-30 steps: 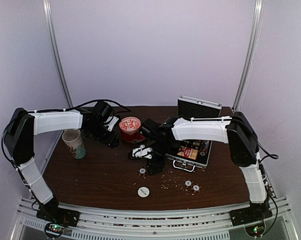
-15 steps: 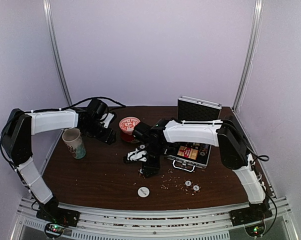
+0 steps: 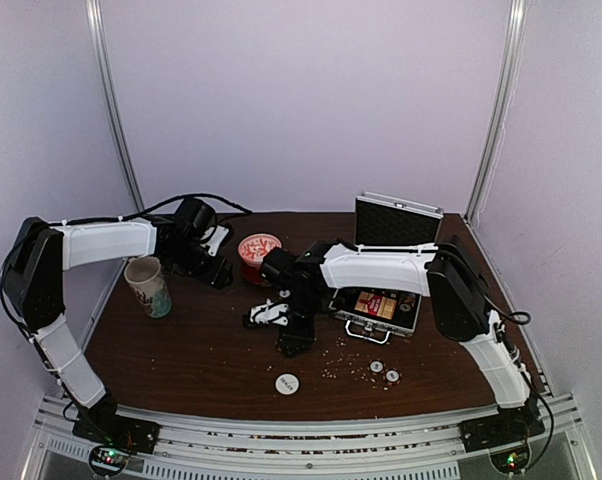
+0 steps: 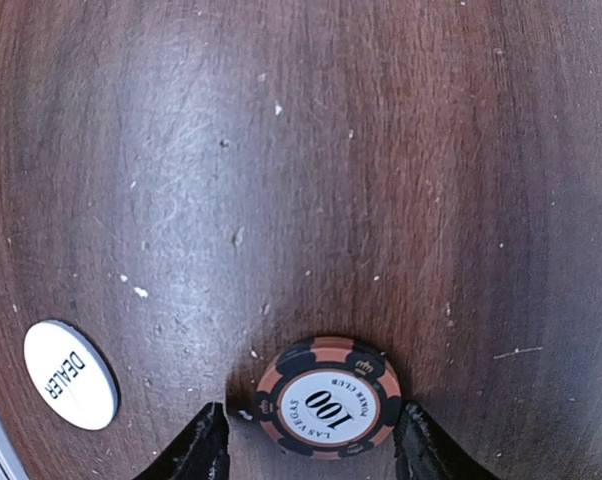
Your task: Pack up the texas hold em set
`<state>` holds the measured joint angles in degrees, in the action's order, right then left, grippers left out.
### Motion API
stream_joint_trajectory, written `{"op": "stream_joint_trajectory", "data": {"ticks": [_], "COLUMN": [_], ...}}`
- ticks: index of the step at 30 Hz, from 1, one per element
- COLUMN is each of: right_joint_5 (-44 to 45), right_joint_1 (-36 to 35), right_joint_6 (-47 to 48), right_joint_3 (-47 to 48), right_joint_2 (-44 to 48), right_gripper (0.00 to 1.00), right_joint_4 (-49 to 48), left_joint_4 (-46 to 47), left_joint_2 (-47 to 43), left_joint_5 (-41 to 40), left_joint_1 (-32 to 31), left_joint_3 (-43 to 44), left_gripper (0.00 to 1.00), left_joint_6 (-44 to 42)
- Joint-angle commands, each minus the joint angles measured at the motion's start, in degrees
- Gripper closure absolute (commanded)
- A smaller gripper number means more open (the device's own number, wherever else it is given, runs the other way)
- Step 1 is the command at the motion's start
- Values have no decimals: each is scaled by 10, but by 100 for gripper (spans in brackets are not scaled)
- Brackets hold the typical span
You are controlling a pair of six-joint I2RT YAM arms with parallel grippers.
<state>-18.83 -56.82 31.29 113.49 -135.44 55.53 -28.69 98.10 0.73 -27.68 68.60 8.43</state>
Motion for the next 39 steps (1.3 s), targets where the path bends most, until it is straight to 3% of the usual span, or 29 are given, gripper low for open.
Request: {"op": "stream_joint_trajectory", "data": {"ticks": [1,12,25,33,39], "right_joint_5": [10,48,66,60,80], "right_joint_1": [-4,-15,-22,-5,18], "right_joint_6": [-18,-16,-44,-51,-51], "right_joint_3": [27,20,10,-38,-143], "right_joint_2": [-26,-28,-18,103,210], "right_gripper": [43,49,75,77,77], "right_joint_4": [1,22,21,19,-1], "left_joint_4": [18,18,17,16,14], "left_joint_2": [-13,-16,-15,-10,-2], "left_joint_5": [8,7,3,-6,-8], "left_joint_1": [5,5,5,5,5], "left_joint_3": [-3,-3,-4,-5,-6], "left_gripper": [37,37,37,37,38], "left_joint_6": [-6,-9,-11,-13,-14]}}
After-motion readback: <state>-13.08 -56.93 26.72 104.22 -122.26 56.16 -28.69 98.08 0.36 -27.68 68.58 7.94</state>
